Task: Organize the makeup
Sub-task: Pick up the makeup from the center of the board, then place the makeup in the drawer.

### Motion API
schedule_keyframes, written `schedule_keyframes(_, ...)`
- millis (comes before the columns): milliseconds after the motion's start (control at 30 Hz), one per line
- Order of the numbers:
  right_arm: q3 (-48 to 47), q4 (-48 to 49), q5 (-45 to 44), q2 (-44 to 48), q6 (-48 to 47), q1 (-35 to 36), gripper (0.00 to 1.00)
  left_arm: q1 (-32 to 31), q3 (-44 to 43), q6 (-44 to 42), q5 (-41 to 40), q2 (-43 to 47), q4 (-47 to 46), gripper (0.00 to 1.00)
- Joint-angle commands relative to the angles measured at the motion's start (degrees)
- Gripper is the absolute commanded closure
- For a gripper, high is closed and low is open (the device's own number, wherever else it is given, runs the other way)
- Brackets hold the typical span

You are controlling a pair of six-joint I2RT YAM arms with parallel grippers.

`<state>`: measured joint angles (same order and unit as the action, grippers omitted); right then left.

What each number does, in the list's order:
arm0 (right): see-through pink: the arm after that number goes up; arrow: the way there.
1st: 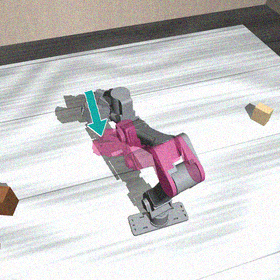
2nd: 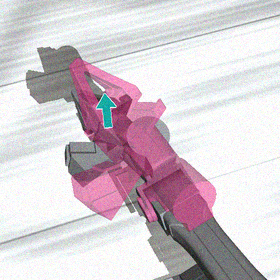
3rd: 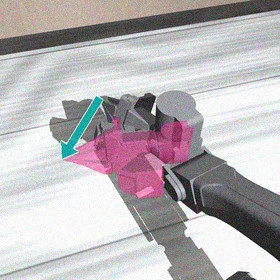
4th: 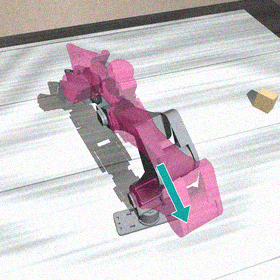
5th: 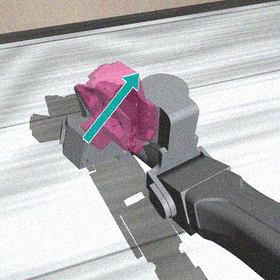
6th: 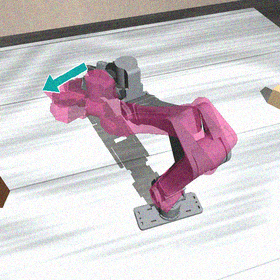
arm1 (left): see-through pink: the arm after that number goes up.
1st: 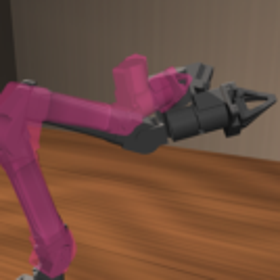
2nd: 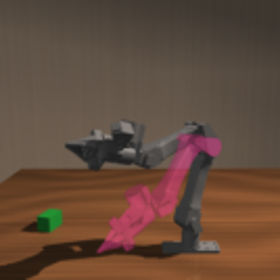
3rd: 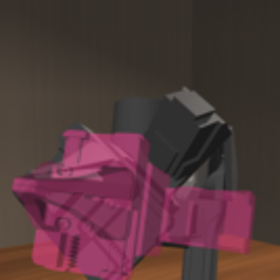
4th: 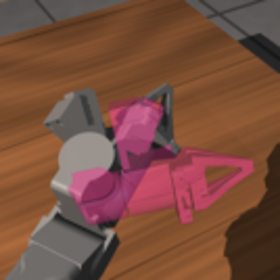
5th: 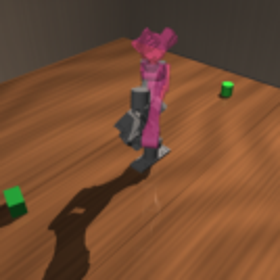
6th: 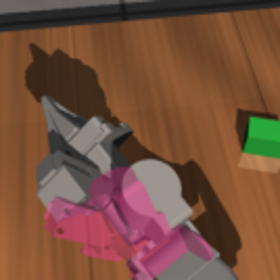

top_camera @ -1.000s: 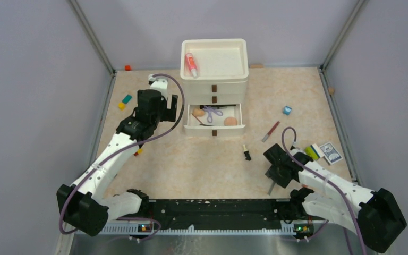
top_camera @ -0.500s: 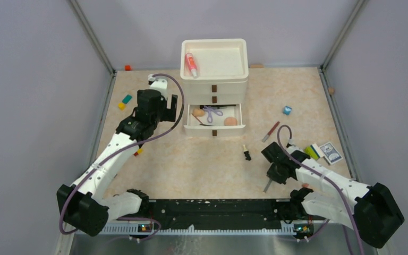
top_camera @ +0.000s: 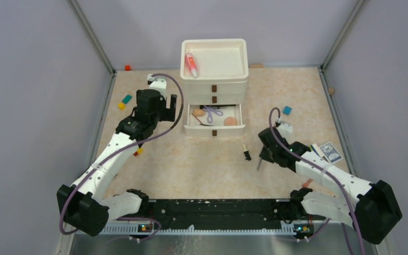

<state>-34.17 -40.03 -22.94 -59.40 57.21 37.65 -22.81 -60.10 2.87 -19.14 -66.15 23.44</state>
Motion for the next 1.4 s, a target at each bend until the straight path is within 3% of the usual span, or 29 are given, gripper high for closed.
schedule_keyframes(0, -6.1, 30.7, 4.4, 1.0, -25.0, -0.1, 1.0, 0.5, 0.3, 0.3, -0.6, 1.1, -2.5, 0.01)
schedule_keyframes(100, -7.8, 48.2, 18.9, -3.5, -45.6, -0.1, 1.0, 0.5, 0.3, 0.7, -2.9, 1.3, -2.5, 0.01)
schedule_keyframes(167, -11.0, 51.8, 29.1, -8.1, -58.4, 0.0, 1.0, 0.7, 0.5, 1.5, -6.4, 1.6, -2.3, 0.01)
schedule_keyframes(267, -17.1, 50.5, 37.5, -14.5, -73.1, 0.0, 1.0, 0.8, 0.9, 1.6, -8.8, 2.3, -2.7, 0.01)
schedule_keyframes(500, -27.2, 40.5, 41.8, -25.2, -106.6, 0.7, 1.0, 1.0, 1.8, 1.5, -10.4, 3.7, -3.8, 0.01)
schedule_keyframes(667, -32.9, 35.7, 38.1, -31.7, -116.0, 1.1, 0.99, 1.2, 2.1, 1.4, -10.1, 4.3, -4.2, 0.01)
schedule_keyframes(767, -35.3, 36.2, 36.0, -34.7, -114.9, 1.2, 0.78, 1.4, 2.2, 1.3, -9.8, 4.3, -4.3, 0.01)
schedule_keyframes(867, -35.7, 40.3, 34.7, -35.3, -107.2, 1.2, 0.65, 1.5, 2.2, 1.3, -9.6, 4.3, -4.3, 0.01)
schedule_keyframes(1033, -33.7, 46.0, 33.9, -32.5, -96.7, 1.2, 0.53, 1.5, 2.1, 1.3, -9.0, 4.4, -4.2, 0.01)
schedule_keyframes(1100, -32.6, 49.5, 29.4, -30.8, -87.9, 1.2, 0.52, 1.5, 2.1, 1.2, -8.8, 4.6, -4.2, 0.01)
schedule_keyframes(1167, -32.1, 52.9, 16.3, -29.3, -72.9, 1.2, 0.44, 1.5, 2.0, 1.0, -8.8, 4.9, -4.3, 0.01)
schedule_keyframes(1267, -36.8, 40.2, 0.9, -28.1, -55.5, 1.1, 0.36, 1.5, 2.2, 1.1, -9.0, 5.3, -4.4, 0.01)
schedule_keyframes(1367, -43.1, 23.0, -5.3, -29.2, -44.7, 0.2, 0.3, 1.5, 2.2, 1.1, -8.6, 5.3, -4.4, 0.01)
